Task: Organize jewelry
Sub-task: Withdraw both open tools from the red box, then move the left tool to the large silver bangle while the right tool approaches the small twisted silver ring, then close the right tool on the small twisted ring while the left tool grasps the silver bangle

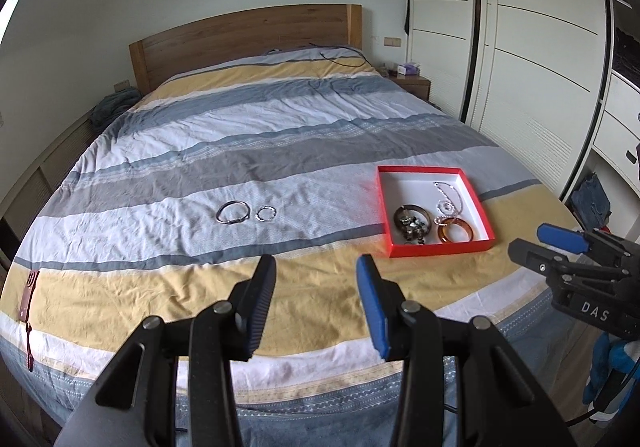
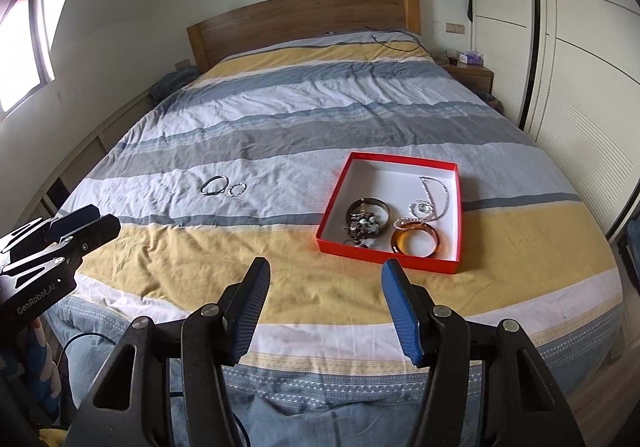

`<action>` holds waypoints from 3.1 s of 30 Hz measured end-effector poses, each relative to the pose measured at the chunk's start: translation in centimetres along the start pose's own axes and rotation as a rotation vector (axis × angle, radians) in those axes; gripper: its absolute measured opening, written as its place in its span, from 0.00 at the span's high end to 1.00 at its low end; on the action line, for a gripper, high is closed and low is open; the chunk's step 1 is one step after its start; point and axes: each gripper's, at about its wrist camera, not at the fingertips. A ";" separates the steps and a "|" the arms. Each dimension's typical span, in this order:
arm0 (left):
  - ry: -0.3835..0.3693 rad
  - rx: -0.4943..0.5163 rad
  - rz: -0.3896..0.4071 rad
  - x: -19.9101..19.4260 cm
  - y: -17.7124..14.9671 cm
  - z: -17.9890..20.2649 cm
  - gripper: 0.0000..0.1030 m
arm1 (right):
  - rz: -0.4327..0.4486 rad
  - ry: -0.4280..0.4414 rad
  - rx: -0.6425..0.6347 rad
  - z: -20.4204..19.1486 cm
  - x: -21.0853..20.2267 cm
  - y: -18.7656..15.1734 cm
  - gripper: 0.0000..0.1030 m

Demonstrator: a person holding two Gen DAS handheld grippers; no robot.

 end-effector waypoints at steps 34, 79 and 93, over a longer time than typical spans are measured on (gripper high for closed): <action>0.127 -0.239 -0.112 2.4 -6.5 -12.0 0.61 | -0.097 0.096 -0.176 -8.6 3.7 -1.1 0.44; 0.065 -0.128 -0.361 39.7 1.7 -20.8 0.62 | -0.322 0.210 -0.269 -15.5 41.8 9.1 0.73; 0.053 -0.225 -0.317 37.5 2.4 -21.3 0.96 | -0.251 0.185 -0.269 -15.5 39.7 8.8 0.96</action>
Point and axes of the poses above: each gripper's, at about its wrist camera, not at the fingertips, and x roughly the way its jaws point, z to its right, y to its top, and after that the axes turned 1 degree about z, right-handed
